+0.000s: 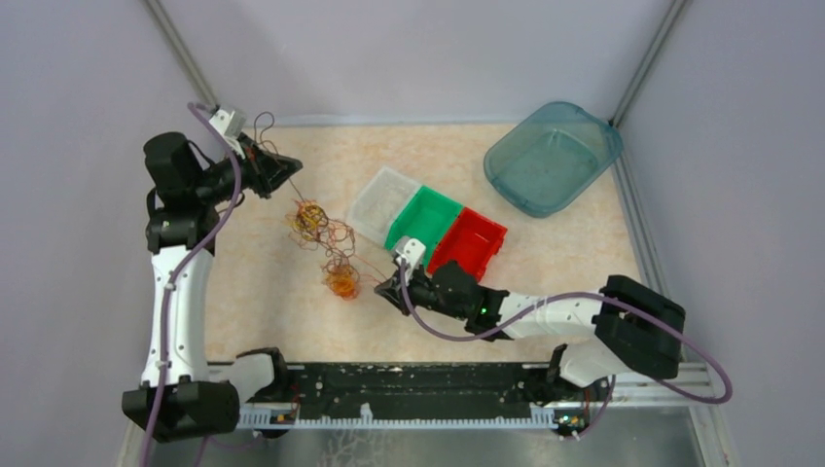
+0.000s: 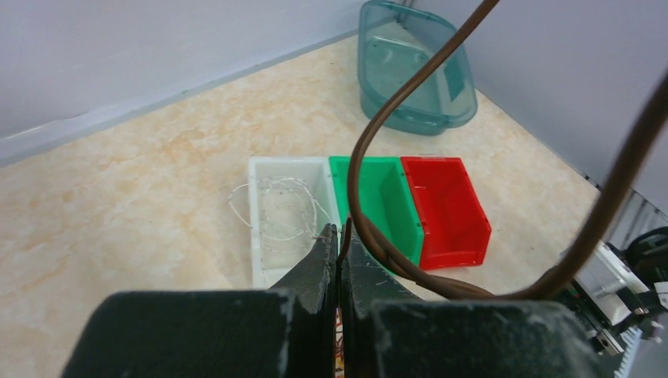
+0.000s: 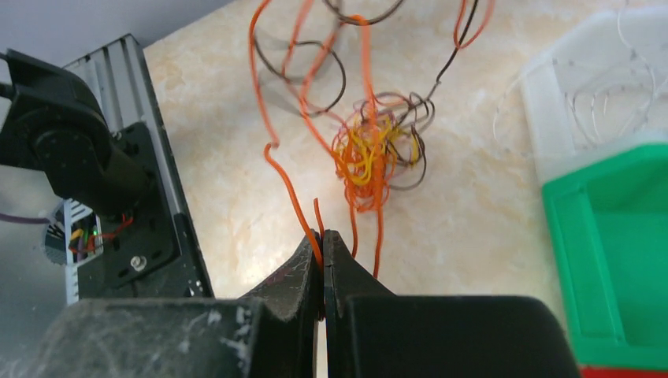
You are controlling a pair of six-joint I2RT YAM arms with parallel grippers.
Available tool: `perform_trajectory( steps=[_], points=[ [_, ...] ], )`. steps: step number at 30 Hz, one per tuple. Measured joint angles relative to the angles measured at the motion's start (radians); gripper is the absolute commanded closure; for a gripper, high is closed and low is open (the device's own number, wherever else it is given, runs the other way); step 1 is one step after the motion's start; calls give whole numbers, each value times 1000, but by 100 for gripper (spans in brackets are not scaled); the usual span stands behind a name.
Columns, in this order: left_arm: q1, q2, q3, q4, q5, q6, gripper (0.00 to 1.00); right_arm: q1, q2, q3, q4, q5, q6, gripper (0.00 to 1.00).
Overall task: Untangle the cables
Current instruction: Untie the cable.
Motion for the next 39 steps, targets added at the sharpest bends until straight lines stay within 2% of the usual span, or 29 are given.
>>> perform_trajectory(
  steps=[11,19,25,30,34,39],
  points=[
    [-2,0,107,-89,-172,78,100,-1,-117,-155,20,62,48,100],
    [-4,-16,126,-106,-457,200,100,-5,-244,-266,29,87,91,100],
    [-4,-29,87,-87,-617,268,100,-5,-337,-331,-43,100,125,100],
    [-3,-32,74,-82,-597,269,100,-5,-416,-332,-81,111,131,98],
    [-3,-32,73,-76,-590,264,100,-6,-422,-298,-132,109,129,100],
    [-2,-32,68,-68,-703,351,100,-15,-509,-269,-198,106,134,100]
  ],
)
